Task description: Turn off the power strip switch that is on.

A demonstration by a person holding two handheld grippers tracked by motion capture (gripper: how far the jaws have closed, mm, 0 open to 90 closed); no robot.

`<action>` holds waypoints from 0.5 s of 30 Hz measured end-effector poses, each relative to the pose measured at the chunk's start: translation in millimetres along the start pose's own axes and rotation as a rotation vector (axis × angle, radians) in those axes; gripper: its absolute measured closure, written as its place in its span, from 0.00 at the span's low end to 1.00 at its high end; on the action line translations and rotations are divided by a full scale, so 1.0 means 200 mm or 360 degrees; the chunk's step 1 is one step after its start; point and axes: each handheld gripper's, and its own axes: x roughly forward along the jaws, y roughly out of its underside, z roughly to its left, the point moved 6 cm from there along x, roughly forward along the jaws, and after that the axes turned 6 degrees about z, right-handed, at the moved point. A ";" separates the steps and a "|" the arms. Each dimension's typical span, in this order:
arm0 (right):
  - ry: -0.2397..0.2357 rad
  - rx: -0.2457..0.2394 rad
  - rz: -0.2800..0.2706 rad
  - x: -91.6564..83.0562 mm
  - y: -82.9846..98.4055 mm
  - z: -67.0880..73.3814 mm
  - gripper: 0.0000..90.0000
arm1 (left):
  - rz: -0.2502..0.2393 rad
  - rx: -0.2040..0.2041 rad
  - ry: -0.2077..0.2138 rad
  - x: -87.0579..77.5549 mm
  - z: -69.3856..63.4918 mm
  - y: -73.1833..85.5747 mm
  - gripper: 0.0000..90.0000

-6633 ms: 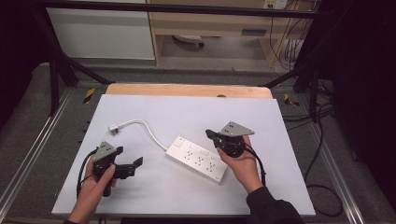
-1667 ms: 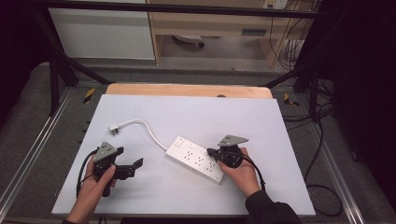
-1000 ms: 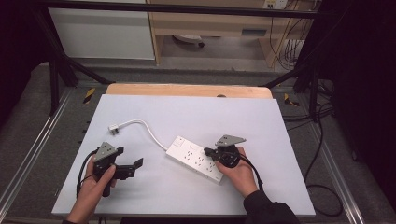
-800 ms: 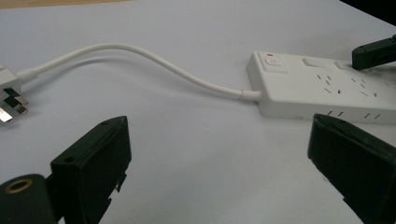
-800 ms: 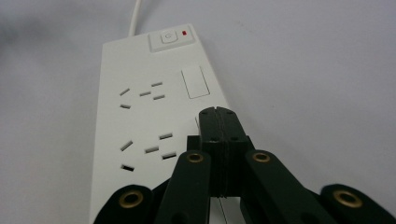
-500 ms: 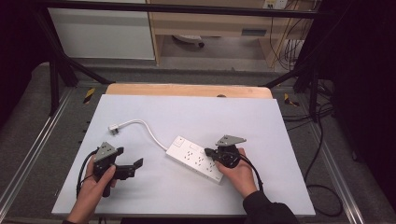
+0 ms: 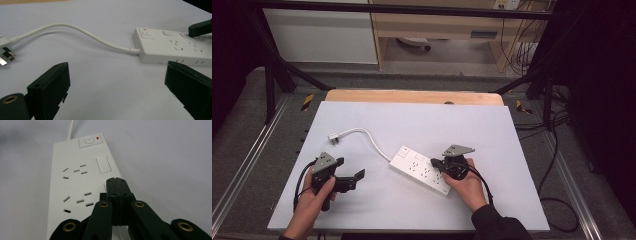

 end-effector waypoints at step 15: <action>-0.0003 -0.0074 -0.0092 -0.02 -0.04 0.03 1.00 | -0.0004 0.0001 -0.0013 -0.01 0.00 0.01 0.07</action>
